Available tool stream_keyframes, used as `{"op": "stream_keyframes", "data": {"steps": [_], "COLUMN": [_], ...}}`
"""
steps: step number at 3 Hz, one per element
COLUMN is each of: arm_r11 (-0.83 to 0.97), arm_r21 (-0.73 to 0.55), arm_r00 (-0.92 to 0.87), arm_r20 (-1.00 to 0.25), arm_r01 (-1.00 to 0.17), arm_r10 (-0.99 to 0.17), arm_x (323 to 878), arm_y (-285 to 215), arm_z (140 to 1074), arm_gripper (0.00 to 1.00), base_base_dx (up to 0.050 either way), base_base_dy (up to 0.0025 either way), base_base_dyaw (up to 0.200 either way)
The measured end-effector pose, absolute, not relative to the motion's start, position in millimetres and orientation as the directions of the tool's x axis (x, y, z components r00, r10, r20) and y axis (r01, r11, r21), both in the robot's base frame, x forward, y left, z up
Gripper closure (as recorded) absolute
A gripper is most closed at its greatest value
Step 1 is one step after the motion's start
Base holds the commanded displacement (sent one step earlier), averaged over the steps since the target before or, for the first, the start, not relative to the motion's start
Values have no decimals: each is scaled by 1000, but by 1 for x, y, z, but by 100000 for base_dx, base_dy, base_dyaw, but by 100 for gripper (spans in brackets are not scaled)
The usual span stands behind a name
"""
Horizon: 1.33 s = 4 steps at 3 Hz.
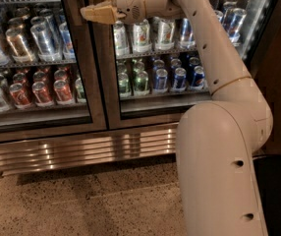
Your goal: Open right fridge door
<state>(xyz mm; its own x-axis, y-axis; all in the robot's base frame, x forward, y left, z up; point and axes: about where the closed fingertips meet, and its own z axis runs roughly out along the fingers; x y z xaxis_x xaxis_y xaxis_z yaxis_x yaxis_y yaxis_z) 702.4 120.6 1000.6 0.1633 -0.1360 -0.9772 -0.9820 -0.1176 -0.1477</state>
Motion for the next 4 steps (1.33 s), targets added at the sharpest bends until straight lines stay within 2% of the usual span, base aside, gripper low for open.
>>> {"op": "stream_keyframes", "data": {"steps": [3, 4], "arm_r11": [-118, -118], "arm_r21": [-148, -148], "arm_r00": [163, 163], "arm_r20": [-977, -977], "arm_r01": [-982, -982], "arm_r10": [-136, -136], "arm_x": [702, 702], "arm_y": [121, 121], "arm_z": [1001, 1001], "arm_gripper": [12, 0], "base_base_dx": [0, 0], "base_base_dy": [0, 0], "base_base_dyaw": [0, 0]}}
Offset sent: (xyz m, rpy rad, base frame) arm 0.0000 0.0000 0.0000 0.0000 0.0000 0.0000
